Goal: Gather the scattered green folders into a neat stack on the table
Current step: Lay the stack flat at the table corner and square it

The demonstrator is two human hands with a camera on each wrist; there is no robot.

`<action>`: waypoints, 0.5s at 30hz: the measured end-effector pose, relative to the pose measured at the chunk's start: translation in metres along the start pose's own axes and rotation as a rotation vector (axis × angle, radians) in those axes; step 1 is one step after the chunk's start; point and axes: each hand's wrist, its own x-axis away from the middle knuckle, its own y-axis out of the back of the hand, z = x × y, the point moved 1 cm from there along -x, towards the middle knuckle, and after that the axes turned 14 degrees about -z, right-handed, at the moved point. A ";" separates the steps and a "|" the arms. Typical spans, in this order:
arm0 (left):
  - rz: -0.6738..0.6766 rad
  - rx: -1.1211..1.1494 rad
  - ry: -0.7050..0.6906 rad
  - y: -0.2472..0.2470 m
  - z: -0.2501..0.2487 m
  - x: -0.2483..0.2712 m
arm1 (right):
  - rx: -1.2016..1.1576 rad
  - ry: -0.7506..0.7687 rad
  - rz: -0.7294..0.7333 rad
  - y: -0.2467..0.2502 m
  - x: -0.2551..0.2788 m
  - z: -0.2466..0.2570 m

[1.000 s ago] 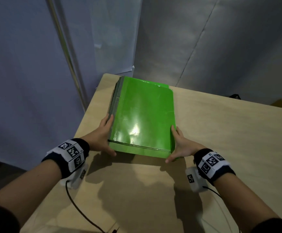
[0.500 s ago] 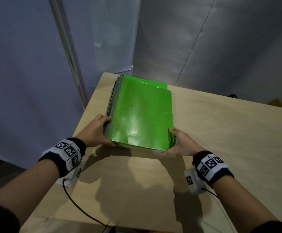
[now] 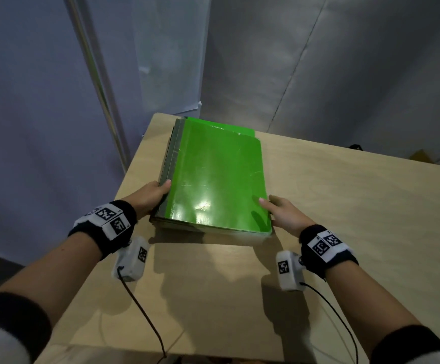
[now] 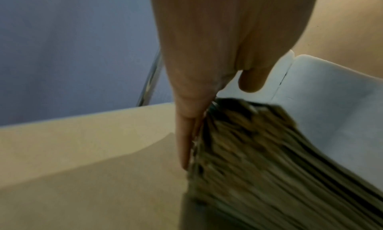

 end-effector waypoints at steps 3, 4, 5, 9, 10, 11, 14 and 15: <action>0.062 0.070 0.036 -0.009 0.012 -0.017 | -0.051 -0.059 -0.032 -0.009 0.002 0.011; 0.054 0.107 0.042 -0.009 0.011 -0.018 | -0.052 -0.064 -0.049 -0.011 0.002 0.015; 0.046 0.131 0.044 -0.008 0.009 -0.017 | -0.047 -0.078 -0.060 -0.012 0.002 0.018; 0.017 0.143 0.068 -0.001 0.004 -0.010 | -0.053 -0.106 -0.089 -0.018 -0.003 0.022; 0.013 0.136 0.055 -0.001 0.000 -0.005 | -0.062 -0.112 -0.096 -0.018 -0.003 0.023; 0.008 0.111 0.038 -0.002 -0.003 0.000 | -0.073 -0.120 -0.102 -0.018 -0.003 0.022; 0.008 0.044 -0.002 -0.006 -0.008 0.006 | -0.140 -0.164 -0.130 -0.016 -0.005 0.019; 0.007 0.057 -0.008 -0.007 -0.009 0.007 | -0.173 -0.185 -0.134 -0.015 -0.005 0.017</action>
